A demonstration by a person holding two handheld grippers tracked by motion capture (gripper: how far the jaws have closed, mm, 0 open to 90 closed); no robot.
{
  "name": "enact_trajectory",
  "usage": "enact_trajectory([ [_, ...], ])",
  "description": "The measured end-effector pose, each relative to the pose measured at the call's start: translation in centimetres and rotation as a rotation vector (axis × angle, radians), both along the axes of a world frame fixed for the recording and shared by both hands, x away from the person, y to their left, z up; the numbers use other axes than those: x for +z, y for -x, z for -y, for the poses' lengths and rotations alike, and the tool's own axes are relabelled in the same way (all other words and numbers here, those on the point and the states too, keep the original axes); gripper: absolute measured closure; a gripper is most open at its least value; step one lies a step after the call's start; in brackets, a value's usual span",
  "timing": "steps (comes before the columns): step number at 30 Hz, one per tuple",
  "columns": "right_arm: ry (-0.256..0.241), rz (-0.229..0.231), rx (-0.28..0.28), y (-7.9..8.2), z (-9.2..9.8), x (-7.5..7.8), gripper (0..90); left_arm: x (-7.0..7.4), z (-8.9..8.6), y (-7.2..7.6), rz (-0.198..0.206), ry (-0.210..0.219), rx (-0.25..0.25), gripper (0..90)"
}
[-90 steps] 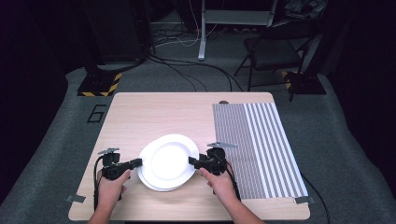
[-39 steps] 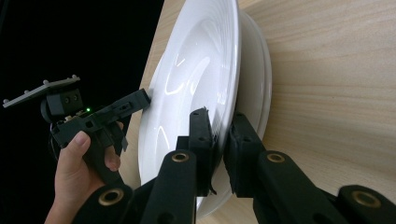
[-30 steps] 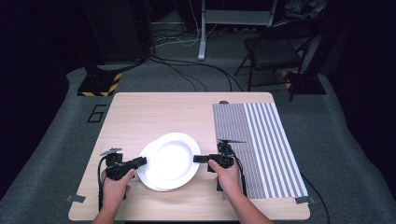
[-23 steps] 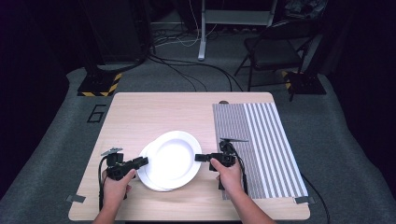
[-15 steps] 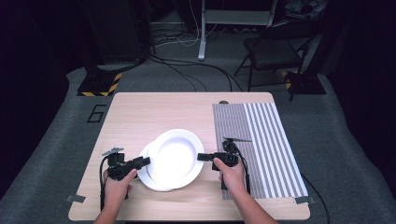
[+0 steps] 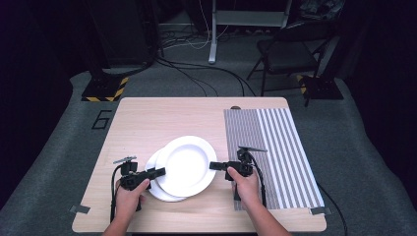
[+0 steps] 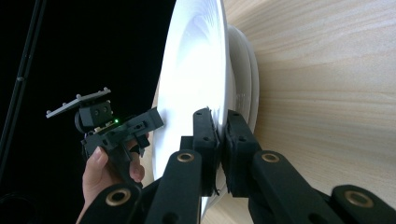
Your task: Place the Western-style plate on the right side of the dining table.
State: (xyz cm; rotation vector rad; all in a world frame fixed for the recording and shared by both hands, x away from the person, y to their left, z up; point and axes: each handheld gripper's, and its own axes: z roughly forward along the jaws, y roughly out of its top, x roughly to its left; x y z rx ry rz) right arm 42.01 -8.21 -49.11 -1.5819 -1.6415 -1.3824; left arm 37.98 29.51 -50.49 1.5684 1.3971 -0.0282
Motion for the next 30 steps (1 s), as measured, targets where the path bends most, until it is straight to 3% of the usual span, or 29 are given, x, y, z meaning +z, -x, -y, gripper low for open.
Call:
enact_trajectory([
  [16, 0.016, 0.018, -0.013, 0.2, 0.0, -0.1, 82.7, 0.3, 0.7, 0.1, -0.021, -0.013, -0.007, 52.6],
  [25, 0.113, 0.099, -0.024, 0.8, -0.5, 0.3, 78.2, 0.5, 0.8, 0.2, -0.025, -0.025, -0.004, 54.5],
  [30, 0.221, 0.173, -0.031, 1.5, -1.2, 1.0, 72.4, 0.9, 0.8, 0.5, -0.001, -0.033, 0.004, 55.3],
])
